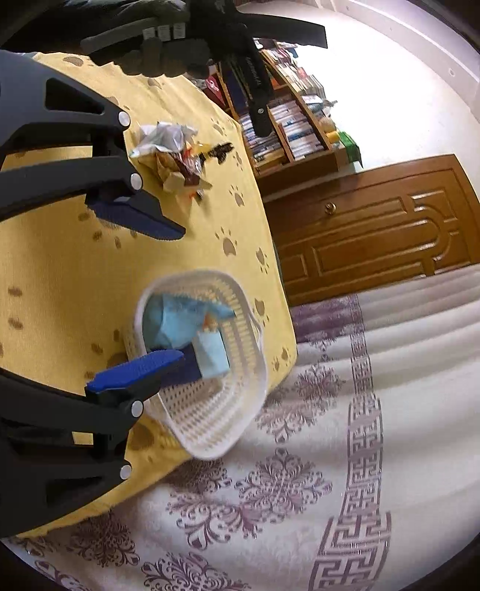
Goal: Organize snacks
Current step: 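Grasp the yellow jelly cup with the left tool while the right tool approaches the chocolate bag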
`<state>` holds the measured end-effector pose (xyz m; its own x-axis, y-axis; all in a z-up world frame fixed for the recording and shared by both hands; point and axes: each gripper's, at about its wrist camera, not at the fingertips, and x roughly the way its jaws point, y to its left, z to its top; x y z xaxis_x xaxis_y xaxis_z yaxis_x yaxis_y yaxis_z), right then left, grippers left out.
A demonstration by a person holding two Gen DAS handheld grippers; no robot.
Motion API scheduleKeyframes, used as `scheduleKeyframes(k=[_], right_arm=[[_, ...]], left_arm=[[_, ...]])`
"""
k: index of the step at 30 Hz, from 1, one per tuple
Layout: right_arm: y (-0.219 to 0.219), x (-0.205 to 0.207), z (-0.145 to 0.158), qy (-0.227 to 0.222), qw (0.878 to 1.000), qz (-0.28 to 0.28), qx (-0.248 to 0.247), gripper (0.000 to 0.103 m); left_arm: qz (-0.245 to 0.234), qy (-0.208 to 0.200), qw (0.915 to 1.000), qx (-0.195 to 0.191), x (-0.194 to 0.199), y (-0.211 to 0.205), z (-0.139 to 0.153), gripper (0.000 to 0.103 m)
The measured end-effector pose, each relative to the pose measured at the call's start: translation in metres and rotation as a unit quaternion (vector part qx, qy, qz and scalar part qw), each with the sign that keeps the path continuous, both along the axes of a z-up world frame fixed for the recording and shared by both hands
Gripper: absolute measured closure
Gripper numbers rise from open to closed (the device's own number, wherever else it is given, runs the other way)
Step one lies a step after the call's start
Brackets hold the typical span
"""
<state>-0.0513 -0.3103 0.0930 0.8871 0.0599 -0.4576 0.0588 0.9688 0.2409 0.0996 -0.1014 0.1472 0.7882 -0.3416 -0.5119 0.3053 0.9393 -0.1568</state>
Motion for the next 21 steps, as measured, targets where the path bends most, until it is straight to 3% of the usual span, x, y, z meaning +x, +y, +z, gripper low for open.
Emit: scheduleKeyframes(k=[13,21], right_arm=[[0.049,0.014,-0.012,0.031,0.998,0.054,-0.001,0.039],[0.069,0.019,-0.018,0.045,0.996,0.073,-0.001,0.039]], left_arm=[[0.083,0.027,0.9957,-0.032,0.009,0.093,-0.018,0.007],[0.112,0.038,0.993,0.003,0.045,0.116,-0.027,0.007]])
